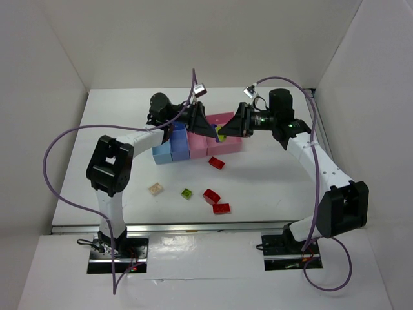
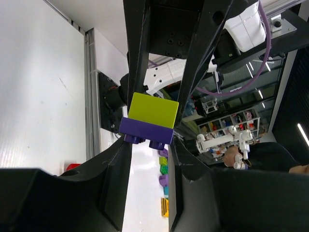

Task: Sort the legos into containers by color

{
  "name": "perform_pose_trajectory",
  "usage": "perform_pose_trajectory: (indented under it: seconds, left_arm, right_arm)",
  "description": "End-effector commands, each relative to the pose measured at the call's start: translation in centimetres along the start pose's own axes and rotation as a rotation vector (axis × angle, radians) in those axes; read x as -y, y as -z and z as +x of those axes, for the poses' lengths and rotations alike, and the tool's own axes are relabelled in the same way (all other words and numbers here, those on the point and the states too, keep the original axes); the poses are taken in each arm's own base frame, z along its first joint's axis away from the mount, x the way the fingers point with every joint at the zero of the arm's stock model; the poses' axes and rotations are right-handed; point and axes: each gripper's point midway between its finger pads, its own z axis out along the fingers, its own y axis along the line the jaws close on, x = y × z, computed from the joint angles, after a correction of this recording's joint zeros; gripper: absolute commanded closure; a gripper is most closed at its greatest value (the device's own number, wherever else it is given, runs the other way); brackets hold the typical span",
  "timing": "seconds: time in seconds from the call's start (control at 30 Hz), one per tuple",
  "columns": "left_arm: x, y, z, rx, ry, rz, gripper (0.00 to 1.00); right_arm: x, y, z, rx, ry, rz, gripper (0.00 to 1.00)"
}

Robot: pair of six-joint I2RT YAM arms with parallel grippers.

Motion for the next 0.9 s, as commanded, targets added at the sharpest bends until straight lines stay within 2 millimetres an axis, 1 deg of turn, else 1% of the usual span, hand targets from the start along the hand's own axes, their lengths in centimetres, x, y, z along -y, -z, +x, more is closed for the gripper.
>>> perform_pose_trajectory:
  seconds: [0.0, 0.03, 0.17, 0.27, 0.3, 0.37, 0.4, 0.43, 0.47, 0.53, 0.57, 0.6, 0.63, 0.67, 0.7, 0.73, 0.77, 0.8, 0.83, 0.87]
  left_arm:
    - [1.2, -0.5, 0.1, -0.013, -0.114, 0.025, 0.97]
    - [1.2, -0.5, 0.1, -0.013, -0.114, 0.025, 1.0]
    - [1.1, 0.0, 0.5, -0.006, -0.105, 0.021, 1.0]
    - [0.9, 1.4, 0.2, 0.025, -0.088, 0.002, 1.0]
    - [0.6, 2.1, 0.2, 0.04, -0.09, -0.007, 1.0]
    - [0.6, 3.0, -0.2, 0.058, -0.082, -0.016, 1.0]
    - [0.5, 3.0, 0.0, 0.058, -0.075, -0.016, 1.0]
    - [0.4, 3.4, -0.1, 0.058, -0.075, -0.022, 1.0]
    - [0.8, 3.4, -0.1, 0.058, -0.084, -0.021, 1.0]
    - [0.6, 3.8, -0.1, 0.066, -0.082, -0.029, 1.0]
    - [0.2, 3.8, 0.1, 0.066, -0.068, -0.034, 1.0]
    - [0.4, 3.8, 0.1, 0.066, -0.073, -0.035, 1.0]
    - [0.4, 3.8, 0.2, 0.065, -0.071, -0.038, 1.0]
    - [-0.1, 3.8, 0.4, 0.065, -0.076, -0.041, 1.0]
    - [0.0, 3.8, 0.4, 0.065, -0.052, -0.045, 1.0]
    - [-0.3, 4.2, 0.3, 0.074, -0.045, -0.054, 1.0]
    - [-0.3, 4.2, 0.2, 0.072, -0.081, -0.058, 1.0]
    - [-1.4, 4.7, 0.5, 0.079, 0.021, -0.076, 1.0]
    - [-1.1, 5.3, 0.2, 0.091, 0.037, -0.094, 1.0]
    - [-2.0, 5.7, -1.1, 0.128, -0.089, -0.146, 1.0]
  right_arm:
    - [-1.0, -0.6, -0.8, 0.007, 0.042, -0.017, 0.72]
    - [-1.0, -0.6, -0.8, 0.007, 0.042, -0.017, 0.72]
    - [-0.8, -0.6, -0.7, 0.009, 0.034, -0.005, 0.72]
    - [-0.5, -0.6, -1.0, 0.021, 0.034, 0.013, 0.72]
    - [-0.5, -0.6, -1.0, 0.021, 0.034, 0.013, 0.72]
    - [-0.2, -0.3, -1.3, 0.031, 0.031, 0.02, 0.72]
    - [-0.2, -0.3, -1.3, 0.031, 0.031, 0.02, 0.72]
    - [-0.2, -0.3, -1.3, 0.031, 0.031, 0.02, 0.72]
    - [-0.4, -0.3, -1.5, 0.035, 0.048, 0.017, 0.73]
    - [-0.3, -0.3, -1.6, 0.041, 0.039, 0.024, 0.73]
    - [-0.8, -0.1, -1.9, 0.054, 0.05, 0.015, 0.73]
    - [-0.4, 0.1, -2.2, 0.068, 0.048, 0.03, 0.73]
    - [-0.6, 0.0, -2.4, 0.073, 0.047, 0.026, 0.73]
    - [-0.6, 0.0, -2.4, 0.073, 0.047, 0.026, 0.73]
    - [-0.1, 0.2, -2.8, 0.09, 0.045, 0.044, 0.73]
    - [-0.2, 0.3, -2.9, 0.093, 0.041, 0.053, 0.73]
    - [0.8, 0.1, -3.0, 0.099, 0.029, 0.089, 0.73]
    - [0.8, 0.3, -3.7, 0.122, 0.032, 0.116, 0.73]
    - [2.2, 0.1, -3.6, 0.115, 0.001, 0.173, 0.73]
    - [4.0, 0.4, -4.6, 0.16, -0.01, 0.277, 0.73]
